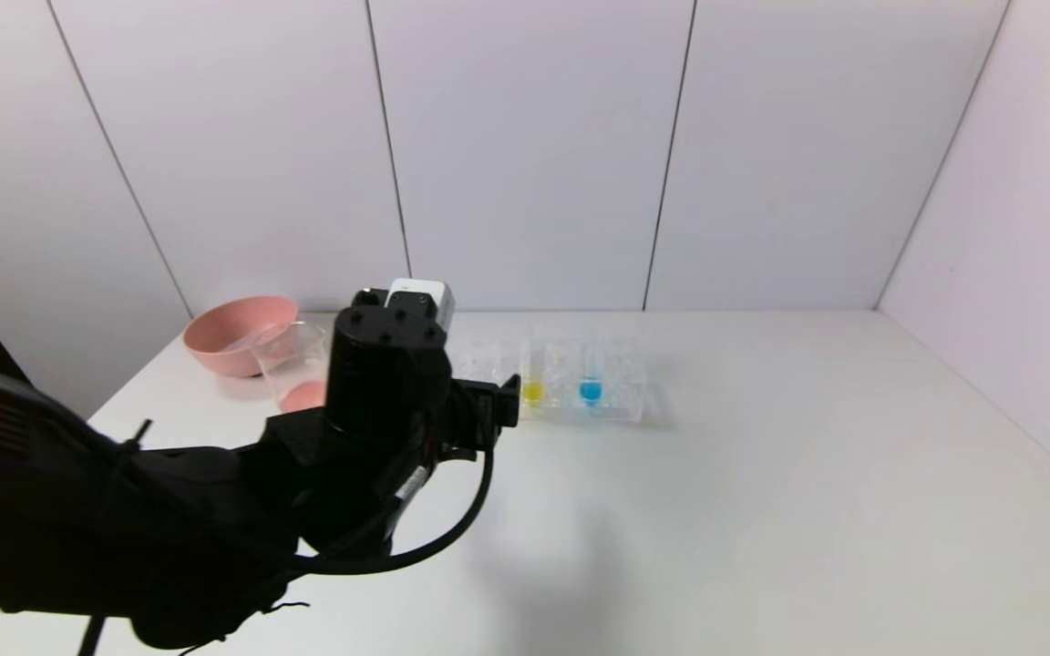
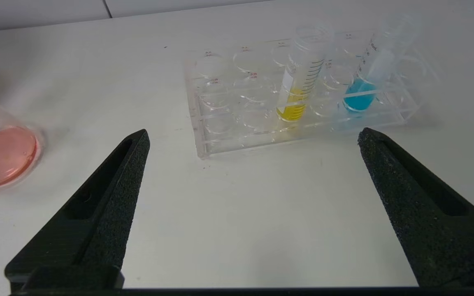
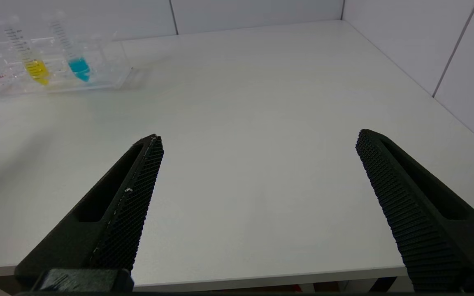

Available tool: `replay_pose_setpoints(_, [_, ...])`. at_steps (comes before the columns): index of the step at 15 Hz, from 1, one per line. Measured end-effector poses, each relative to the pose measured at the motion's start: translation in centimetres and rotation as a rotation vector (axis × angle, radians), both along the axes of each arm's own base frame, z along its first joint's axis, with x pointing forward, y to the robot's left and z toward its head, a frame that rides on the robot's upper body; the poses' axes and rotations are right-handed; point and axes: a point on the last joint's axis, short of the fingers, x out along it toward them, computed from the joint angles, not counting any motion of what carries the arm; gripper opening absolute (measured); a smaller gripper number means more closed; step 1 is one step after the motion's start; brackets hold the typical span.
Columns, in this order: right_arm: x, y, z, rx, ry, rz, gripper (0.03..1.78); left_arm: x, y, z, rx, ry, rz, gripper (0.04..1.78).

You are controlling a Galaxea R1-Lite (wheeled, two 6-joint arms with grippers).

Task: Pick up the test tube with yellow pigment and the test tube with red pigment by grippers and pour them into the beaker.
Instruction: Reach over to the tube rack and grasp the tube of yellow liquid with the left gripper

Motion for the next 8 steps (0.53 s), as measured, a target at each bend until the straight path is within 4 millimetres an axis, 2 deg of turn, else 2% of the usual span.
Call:
replay_pose_setpoints(5, [0.0,0.0,0.0,0.000,0.000,0.000,1.71,3.5,-5.1,-3.1,-0.001,-0.052,0.126,1.76])
replay_pose_setpoints(8, [0.0,0.0,0.0,0.000,0.000,0.000,1.71,5.0,-6.8,-4.4,0.001,-0.066,0.145,1.76])
